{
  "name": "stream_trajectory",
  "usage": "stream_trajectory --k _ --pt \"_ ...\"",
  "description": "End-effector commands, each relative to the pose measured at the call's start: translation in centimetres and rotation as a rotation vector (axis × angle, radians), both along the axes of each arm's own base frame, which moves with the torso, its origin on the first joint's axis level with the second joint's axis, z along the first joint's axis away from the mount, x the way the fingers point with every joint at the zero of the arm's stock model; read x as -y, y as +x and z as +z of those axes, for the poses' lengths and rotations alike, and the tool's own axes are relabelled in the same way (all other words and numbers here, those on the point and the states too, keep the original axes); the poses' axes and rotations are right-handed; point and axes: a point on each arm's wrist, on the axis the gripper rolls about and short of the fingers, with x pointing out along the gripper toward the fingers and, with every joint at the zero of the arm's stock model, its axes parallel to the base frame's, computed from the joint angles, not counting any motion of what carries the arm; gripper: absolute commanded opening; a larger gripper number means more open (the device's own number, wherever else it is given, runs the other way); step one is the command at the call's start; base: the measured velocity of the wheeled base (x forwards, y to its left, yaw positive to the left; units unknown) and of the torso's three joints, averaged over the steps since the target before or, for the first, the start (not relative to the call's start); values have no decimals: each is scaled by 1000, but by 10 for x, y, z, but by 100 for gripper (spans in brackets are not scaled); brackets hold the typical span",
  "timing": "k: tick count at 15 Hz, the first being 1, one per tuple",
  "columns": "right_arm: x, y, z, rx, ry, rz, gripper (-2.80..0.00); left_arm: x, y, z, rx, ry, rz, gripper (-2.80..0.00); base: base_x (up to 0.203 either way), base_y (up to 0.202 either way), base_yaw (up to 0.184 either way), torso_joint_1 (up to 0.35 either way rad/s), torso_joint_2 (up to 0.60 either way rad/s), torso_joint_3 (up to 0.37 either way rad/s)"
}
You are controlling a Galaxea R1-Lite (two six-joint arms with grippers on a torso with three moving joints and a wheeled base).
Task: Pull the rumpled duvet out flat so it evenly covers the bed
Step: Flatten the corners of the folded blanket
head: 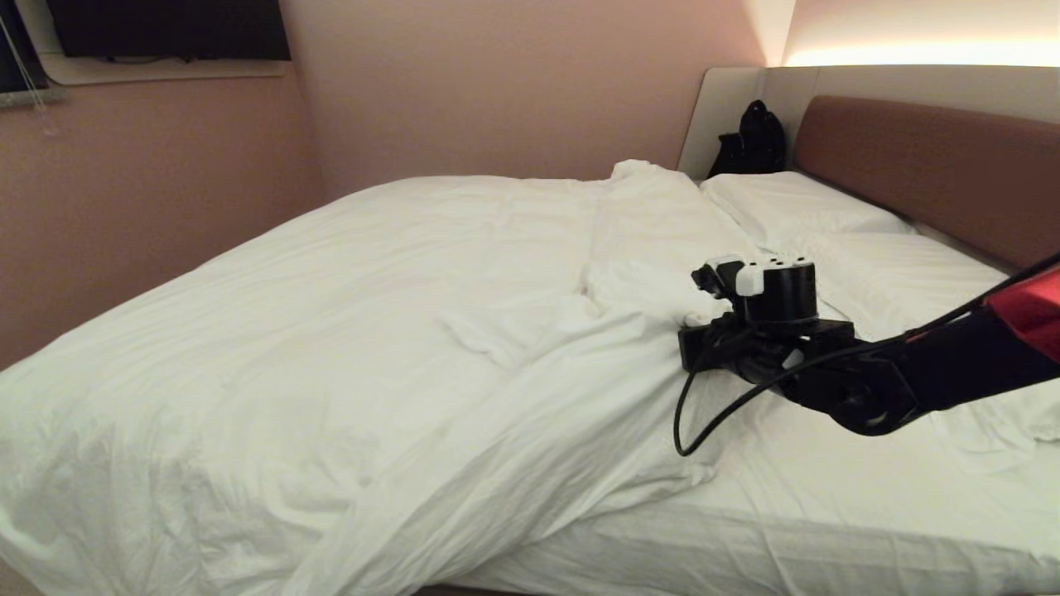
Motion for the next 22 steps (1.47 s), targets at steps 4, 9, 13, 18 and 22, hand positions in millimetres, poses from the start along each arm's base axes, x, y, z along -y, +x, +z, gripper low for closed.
stream_trajectory --k 4,9,13,18,22 --pt "17 -48 10 2 1 0 -280 0 0 0 0 -1 1 -280 0 0 0 0 0 0" --pt "29 -80 -10 -89 -28 0 -280 0 0 0 0 -1 1 -280 0 0 0 0 0 0" --pt "36 -105 -36 -128 -42 5 -280 0 0 0 0 -1 1 -280 0 0 0 0 0 0" --pt "43 -122 -57 -143 -30 -3 -280 0 0 0 0 -1 1 -280 0 0 0 0 0 0" --pt "43 -123 -60 -154 -18 -10 0 0 0 0 0 -1 1 -280 0 0 0 0 0 0"
